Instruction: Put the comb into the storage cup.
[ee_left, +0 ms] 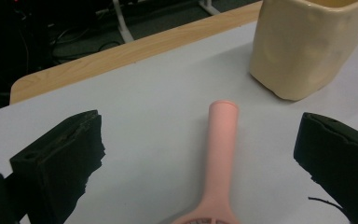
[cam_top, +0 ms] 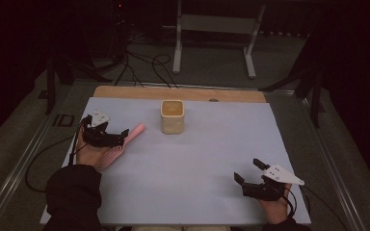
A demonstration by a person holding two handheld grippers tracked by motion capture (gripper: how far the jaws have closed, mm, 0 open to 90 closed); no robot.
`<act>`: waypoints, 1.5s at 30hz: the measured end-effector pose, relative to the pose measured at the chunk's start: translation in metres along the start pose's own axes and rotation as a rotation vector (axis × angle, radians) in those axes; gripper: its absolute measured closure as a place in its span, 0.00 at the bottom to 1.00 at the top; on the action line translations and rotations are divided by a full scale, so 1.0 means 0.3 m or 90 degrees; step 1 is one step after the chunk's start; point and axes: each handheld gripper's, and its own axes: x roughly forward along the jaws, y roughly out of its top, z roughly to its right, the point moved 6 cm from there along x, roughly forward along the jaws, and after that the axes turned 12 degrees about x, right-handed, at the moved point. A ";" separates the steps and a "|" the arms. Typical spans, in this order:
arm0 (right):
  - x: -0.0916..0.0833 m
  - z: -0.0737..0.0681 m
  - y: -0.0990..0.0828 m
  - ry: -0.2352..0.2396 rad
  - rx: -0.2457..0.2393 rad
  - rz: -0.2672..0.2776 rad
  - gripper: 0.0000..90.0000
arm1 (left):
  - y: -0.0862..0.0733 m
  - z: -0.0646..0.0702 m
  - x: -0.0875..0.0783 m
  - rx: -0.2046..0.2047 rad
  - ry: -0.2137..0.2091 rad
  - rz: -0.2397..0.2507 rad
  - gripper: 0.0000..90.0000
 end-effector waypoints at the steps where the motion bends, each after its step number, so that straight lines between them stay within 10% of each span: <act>1: 0.000 0.001 0.000 -0.001 0.001 0.001 0.10 | 0.001 -0.004 0.007 -0.006 -0.003 -0.004 0.02; 18: 0.002 -0.001 0.000 0.000 -0.001 0.001 0.10 | -0.003 -0.026 0.065 -0.046 -0.017 -0.064 0.11; 26: 0.003 -0.005 0.002 0.004 0.000 0.000 0.10 | -0.015 -0.034 0.100 -0.090 -0.006 -0.113 0.55; 33: 0.007 -0.007 0.001 0.006 -0.004 -0.003 0.10 | -0.020 -0.018 0.129 -0.078 -0.010 -0.144 0.84; 45: 0.011 -0.009 0.000 0.009 -0.006 -0.004 0.10 | -0.030 0.029 0.194 -0.078 -0.036 -0.209 1.00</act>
